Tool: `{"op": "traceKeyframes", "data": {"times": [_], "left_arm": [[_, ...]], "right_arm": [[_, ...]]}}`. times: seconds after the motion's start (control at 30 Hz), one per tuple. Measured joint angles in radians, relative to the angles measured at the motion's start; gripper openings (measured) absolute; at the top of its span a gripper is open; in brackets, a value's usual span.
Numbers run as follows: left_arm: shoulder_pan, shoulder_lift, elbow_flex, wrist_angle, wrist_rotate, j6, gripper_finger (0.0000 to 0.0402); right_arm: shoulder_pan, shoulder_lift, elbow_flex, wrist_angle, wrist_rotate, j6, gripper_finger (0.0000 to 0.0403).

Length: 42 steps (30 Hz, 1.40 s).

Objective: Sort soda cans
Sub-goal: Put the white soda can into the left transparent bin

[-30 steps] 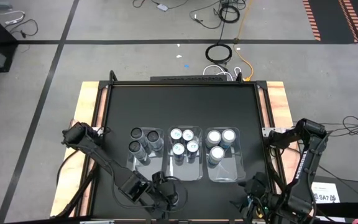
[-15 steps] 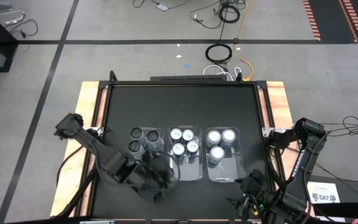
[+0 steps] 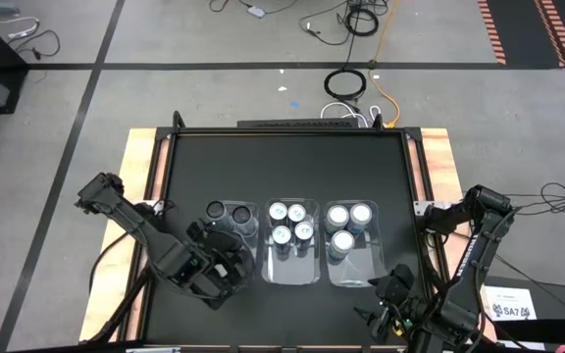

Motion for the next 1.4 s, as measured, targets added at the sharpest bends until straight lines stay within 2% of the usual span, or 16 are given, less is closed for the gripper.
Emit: {"op": "traceKeyframes", "data": {"times": [0.2, 0.53, 0.63, 1.0, 1.4], "left_arm": [[0.019, 0.000, -0.127, 0.062, -0.017, -0.107, 0.0283], [0.027, 0.000, -0.253, 0.252, -0.033, -0.119, 0.0283], [0.027, 0.000, -0.282, 0.258, -0.039, -0.154, 0.0283], [0.030, 0.000, -0.328, 0.372, -0.041, -0.168, 0.0283], [0.039, 0.000, -0.328, 0.380, -0.028, -0.099, 0.0283]], "right_arm": [[-0.019, 0.000, 0.000, 0.008, 0.000, 0.000, 0.0381], [-0.021, 0.000, 0.000, 0.025, 0.000, 0.000, 0.0381], [-0.021, 0.000, 0.000, 0.032, 0.000, -0.007, 0.0381], [-0.021, 0.000, 0.000, 0.035, -0.002, -0.027, 0.0381], [-0.021, 0.000, 0.000, 0.046, -0.003, -0.034, 0.0381]]}}
